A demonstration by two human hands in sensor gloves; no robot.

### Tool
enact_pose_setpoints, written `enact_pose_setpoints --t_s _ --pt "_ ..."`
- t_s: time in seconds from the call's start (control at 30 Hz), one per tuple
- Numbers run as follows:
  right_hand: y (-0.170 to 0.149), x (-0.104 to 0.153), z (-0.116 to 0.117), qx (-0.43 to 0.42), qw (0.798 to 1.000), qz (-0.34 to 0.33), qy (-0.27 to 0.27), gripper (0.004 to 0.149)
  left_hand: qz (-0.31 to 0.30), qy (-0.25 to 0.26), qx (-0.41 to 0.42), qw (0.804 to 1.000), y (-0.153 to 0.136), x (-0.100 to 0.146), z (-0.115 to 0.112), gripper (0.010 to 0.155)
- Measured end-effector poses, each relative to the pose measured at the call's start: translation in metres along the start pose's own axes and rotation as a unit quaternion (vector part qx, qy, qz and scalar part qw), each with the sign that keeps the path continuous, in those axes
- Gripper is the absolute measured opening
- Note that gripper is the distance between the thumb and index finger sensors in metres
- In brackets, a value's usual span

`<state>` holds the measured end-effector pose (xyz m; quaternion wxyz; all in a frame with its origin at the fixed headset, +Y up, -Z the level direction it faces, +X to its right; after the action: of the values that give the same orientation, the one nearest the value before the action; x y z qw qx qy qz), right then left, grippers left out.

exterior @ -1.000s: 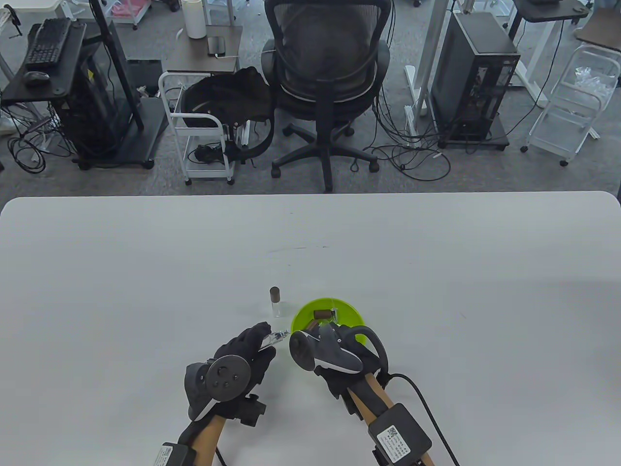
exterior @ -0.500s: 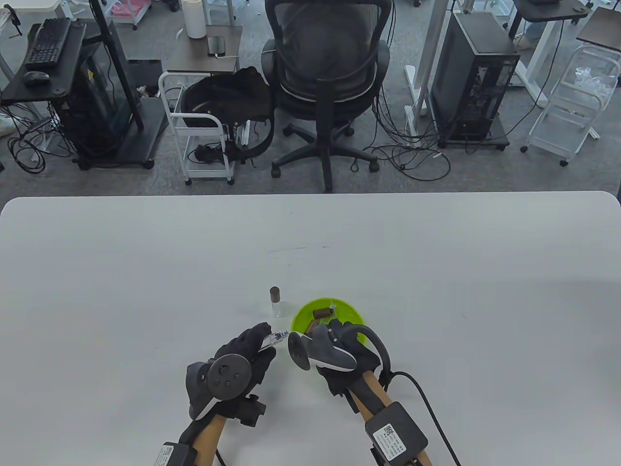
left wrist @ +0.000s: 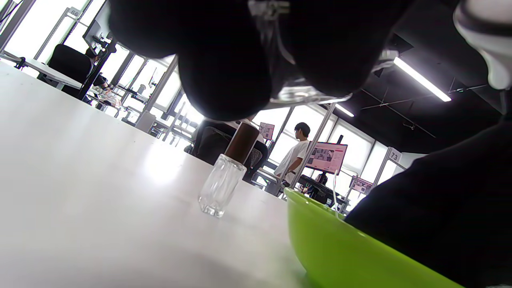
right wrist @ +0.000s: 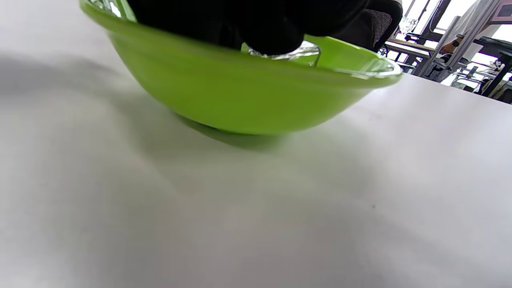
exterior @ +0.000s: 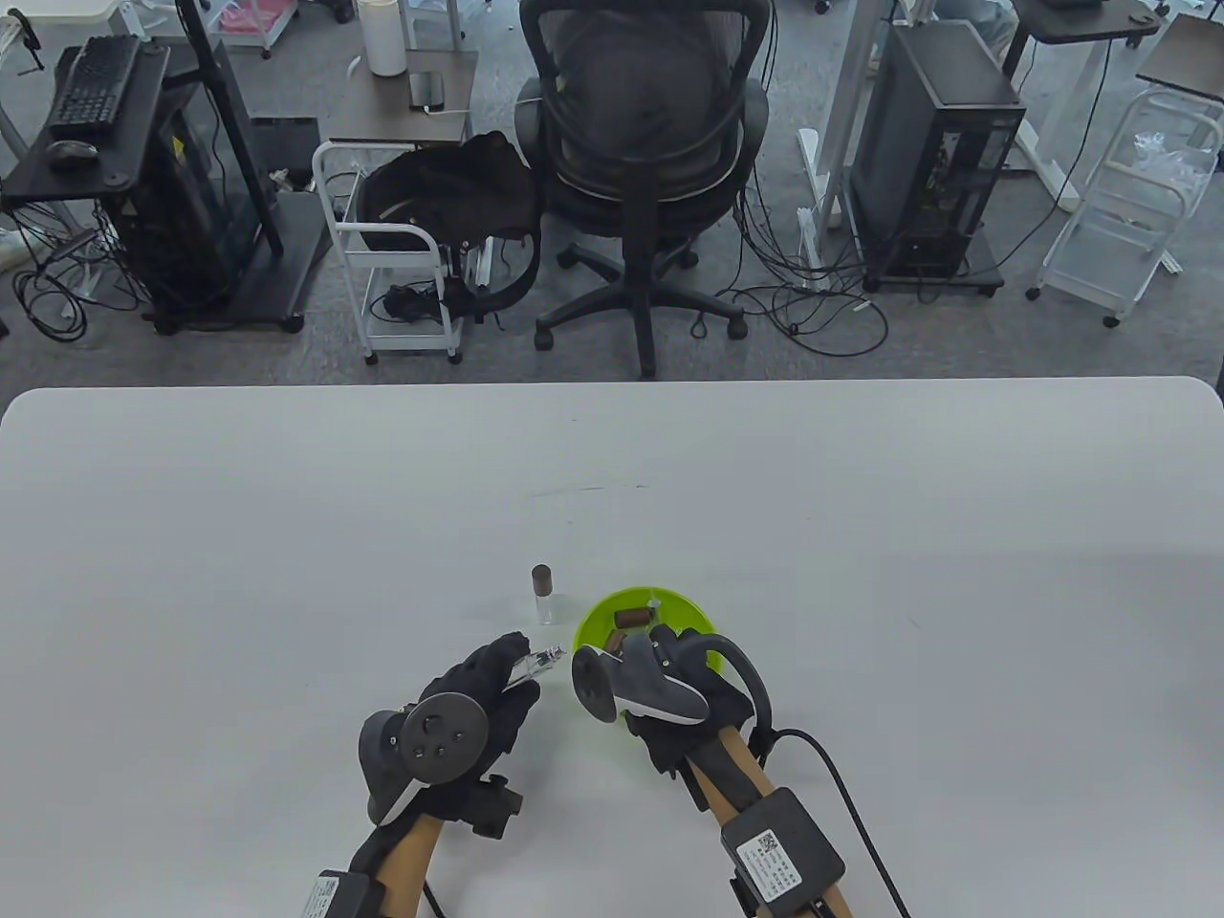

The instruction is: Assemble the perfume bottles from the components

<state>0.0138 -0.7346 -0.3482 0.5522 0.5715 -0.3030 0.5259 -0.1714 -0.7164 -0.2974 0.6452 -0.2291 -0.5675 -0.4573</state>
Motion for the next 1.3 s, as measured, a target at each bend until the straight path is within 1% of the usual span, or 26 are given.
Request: enact_pose_setpoints --t_s 0.17,0.3,0.4,0.47,0.67,0.8,1.0,1.1,1.17,1.3 --pt "-0.002 0.001 -0.002 -0.006 1.0 -0.003 0.004 0.045 0.0 0.0 0.002 1.0 -0.001 0.0 0.0 0.053" --pt "-0.001 0.003 -0.004 0.022 1.0 0.004 -0.004 0.048 0.001 -0.001 0.002 1.0 -0.002 0.0 0.0 0.053" --pt "0.0 0.002 -0.001 0.017 1.0 0.004 0.005 0.048 0.001 -0.002 0.001 1.0 -0.002 0.0 0.0 0.053" --pt "0.002 0.002 -0.001 0.026 1.0 0.007 -0.01 0.048 0.0 -0.002 0.001 1.0 -0.002 0.0 0.0 0.053" --pt "0.007 0.001 0.001 0.063 0.998 0.014 -0.011 0.049 0.001 -0.002 0.001 1.0 -0.002 0.0 0.0 0.053" --pt "0.008 -0.001 0.004 0.076 0.997 0.008 0.002 0.052 0.001 -0.003 0.0 1.0 -0.002 -0.001 -0.001 0.053" --pt "0.008 0.001 0.007 0.098 0.995 0.011 -0.024 0.053 0.002 -0.004 -0.001 1.0 -0.002 0.0 -0.001 0.053" --pt "0.003 0.001 0.005 0.089 0.995 0.011 -0.038 0.053 0.001 -0.004 -0.001 1.0 -0.003 0.0 -0.001 0.053" --pt "0.0 0.0 0.005 0.068 0.997 0.009 -0.031 0.053 0.001 -0.005 -0.002 1.0 -0.003 0.0 -0.002 0.053" --pt "-0.001 0.0 0.004 0.071 0.997 0.01 -0.031 0.053 0.002 -0.007 -0.002 1.0 -0.003 0.0 -0.002 0.053"
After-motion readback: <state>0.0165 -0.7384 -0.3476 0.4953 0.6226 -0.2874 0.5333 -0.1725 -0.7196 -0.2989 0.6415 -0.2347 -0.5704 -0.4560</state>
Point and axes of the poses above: the tracker on the back of each hand, its own y axis roughly to the thumb side, its own x axis roughly from the fingertips to the wrist, z = x × y, the point moved 1 cm from there along -x, roughly from the wrist to the fingertips, and after that the axes turned 3 degrees about z, right-handed, at the moved point
